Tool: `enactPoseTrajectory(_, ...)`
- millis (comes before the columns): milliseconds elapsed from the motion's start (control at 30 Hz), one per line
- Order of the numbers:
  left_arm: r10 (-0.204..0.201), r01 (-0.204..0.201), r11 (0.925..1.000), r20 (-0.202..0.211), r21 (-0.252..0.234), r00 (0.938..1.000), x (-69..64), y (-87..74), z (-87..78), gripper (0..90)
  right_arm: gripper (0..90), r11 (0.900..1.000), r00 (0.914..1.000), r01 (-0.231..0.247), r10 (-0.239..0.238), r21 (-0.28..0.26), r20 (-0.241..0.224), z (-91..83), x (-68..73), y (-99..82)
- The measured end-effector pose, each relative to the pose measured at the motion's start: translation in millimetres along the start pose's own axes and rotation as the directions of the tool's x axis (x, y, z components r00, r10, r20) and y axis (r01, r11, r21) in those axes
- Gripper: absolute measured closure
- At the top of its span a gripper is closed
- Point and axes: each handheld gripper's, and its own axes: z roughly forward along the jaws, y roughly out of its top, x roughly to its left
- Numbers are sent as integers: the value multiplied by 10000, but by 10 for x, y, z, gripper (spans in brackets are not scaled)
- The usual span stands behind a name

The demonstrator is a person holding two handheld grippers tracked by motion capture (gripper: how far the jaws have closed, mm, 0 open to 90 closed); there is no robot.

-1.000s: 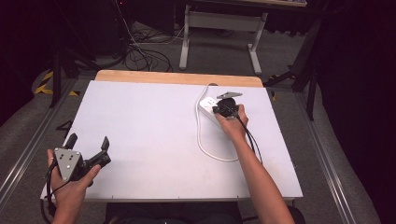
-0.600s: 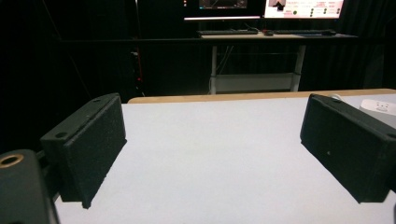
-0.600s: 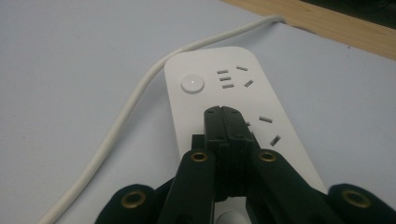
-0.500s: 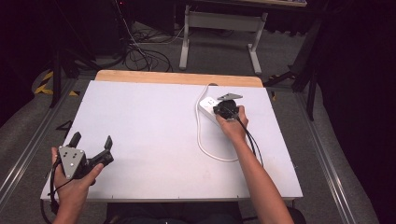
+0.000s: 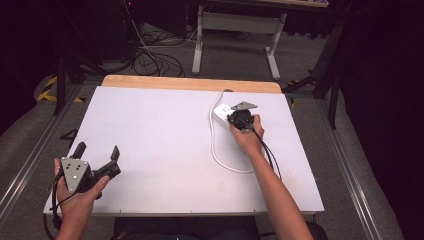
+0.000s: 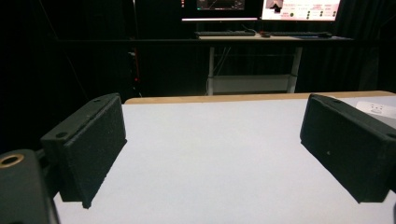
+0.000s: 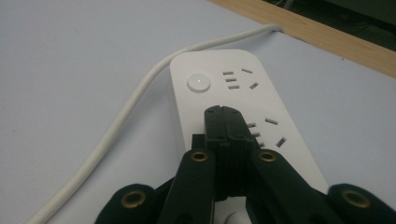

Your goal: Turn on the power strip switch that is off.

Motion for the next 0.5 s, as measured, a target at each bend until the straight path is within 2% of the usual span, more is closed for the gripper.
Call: enactPoseTrajectory(500, -63, 63, 10000, -3, 43, 10000, 13, -4, -18, 75, 900, 9999, 9998, 155, -155, 32, 117, 0, 17, 6)
